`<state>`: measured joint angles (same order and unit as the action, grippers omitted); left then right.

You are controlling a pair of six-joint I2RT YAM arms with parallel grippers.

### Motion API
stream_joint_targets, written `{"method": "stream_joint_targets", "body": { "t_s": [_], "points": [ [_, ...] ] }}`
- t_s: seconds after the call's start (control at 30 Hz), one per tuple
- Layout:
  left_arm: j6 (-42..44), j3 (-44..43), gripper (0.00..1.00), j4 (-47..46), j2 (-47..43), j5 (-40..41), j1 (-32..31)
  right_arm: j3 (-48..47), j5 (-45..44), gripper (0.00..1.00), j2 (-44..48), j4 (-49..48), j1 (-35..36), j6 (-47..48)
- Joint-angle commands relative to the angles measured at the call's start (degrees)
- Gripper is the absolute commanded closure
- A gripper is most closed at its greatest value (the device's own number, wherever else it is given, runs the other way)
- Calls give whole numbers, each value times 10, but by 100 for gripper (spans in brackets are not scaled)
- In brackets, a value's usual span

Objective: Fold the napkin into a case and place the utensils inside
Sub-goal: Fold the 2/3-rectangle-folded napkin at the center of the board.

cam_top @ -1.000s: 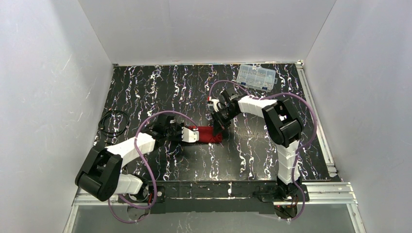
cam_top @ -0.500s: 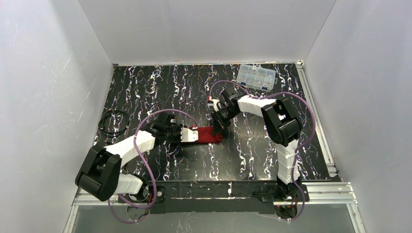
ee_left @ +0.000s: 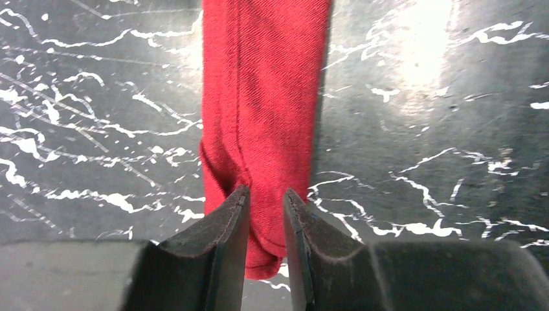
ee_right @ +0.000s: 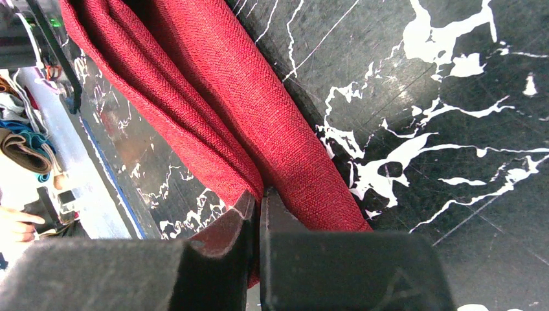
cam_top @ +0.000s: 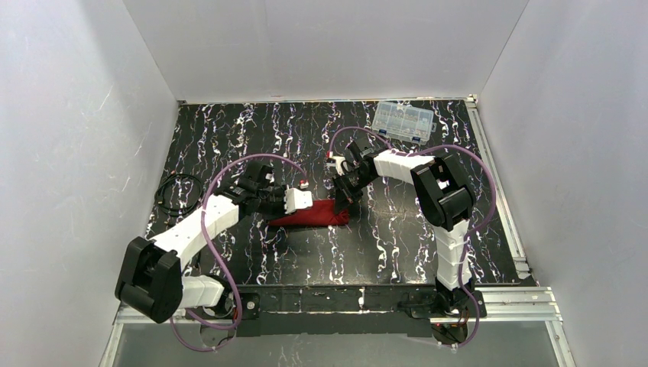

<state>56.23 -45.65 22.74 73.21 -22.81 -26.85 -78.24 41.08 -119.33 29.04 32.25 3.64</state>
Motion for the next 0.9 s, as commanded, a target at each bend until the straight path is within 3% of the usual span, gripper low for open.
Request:
{"method": "stream_joint_targets", "body": {
  "t_s": [0.0, 0.23, 0.87],
  "points": [
    [-50, -26, 77, 46, 6, -84, -15, 5, -52, 97, -36, 10, 5, 17],
    [-76, -17, 84, -49, 63, -82, -46, 5, -48, 97, -33, 7, 8, 14],
    [-55, 13, 94, -140, 136, 32, -46, 12, -30, 97, -27, 13, 9, 25]
  ]
}}
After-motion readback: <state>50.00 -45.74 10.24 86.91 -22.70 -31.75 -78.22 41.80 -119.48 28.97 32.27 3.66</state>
